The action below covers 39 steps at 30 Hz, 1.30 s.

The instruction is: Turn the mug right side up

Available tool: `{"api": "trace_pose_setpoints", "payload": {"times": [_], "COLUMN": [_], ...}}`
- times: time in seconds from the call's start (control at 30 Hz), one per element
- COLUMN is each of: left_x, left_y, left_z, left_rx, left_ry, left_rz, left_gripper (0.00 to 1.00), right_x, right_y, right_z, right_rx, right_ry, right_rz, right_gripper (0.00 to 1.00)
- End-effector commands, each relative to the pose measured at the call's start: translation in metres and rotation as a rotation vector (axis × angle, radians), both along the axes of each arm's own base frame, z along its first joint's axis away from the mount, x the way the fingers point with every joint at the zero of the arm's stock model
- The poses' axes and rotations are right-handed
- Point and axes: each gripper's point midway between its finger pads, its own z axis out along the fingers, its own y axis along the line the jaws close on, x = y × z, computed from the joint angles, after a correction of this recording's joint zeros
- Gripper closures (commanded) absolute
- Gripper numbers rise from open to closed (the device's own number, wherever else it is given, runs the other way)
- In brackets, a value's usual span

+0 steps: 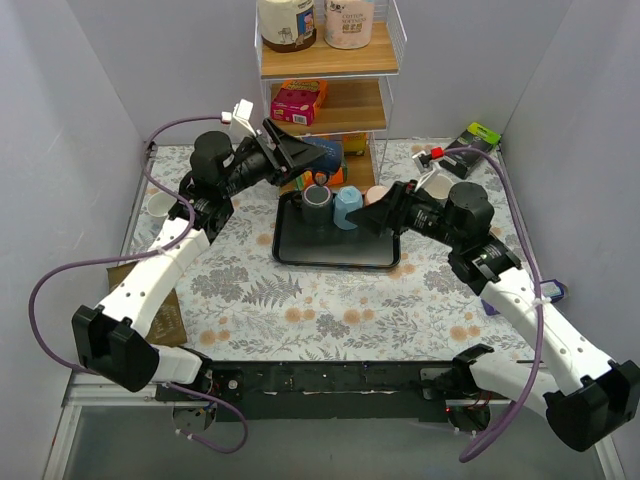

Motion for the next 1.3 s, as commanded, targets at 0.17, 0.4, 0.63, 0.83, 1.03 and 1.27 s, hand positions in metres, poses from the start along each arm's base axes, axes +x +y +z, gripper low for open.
{"api": "trace_pose_setpoints", "payload": {"times": [0.17,0.4,0.63,0.83,1.03,1.27], "left_x": [-0.059,-0.076,-0.077,-0.076,-0.077,-0.076], "left_y": [-0.006,-0.019,-0.022,-0.020,-0.021,-0.025], "left_z": [0.094,0.095,0.092,0.089,0.091,0.085], "left_rx": [-0.382,-0.444,-0.446,-0.453,-0.449,-0.434], "left_ry": [-0.178,-0.198,-0.207,-0.213,-0.221,-0.201], "left_rz": [-0.091,-0.126,-0.124,-0.116,-0.117,-0.133], "left_gripper": [1.00,1.00,1.00,1.00,1.00,1.00], "right_x": [0.010,0.026,0.029,0.030,0.028,0.029], "right_y": [0.044,0.055,0.049,0.042,0.040,0.043], "right_z": [0.082,0.100,0.105,0.109,0.110,0.108], "right_rx": [0.194,0.244,0.300,0.351,0.373,0.344], "right_ry": [-0.201,-0.224,-0.218,-0.228,-0.215,-0.206], "right_rz": [0.050,0.035,-0.012,-0.050,-0.050,-0.044], "right_gripper": [0.18,0.22,0.38,0.45,0.53,0.99]}}
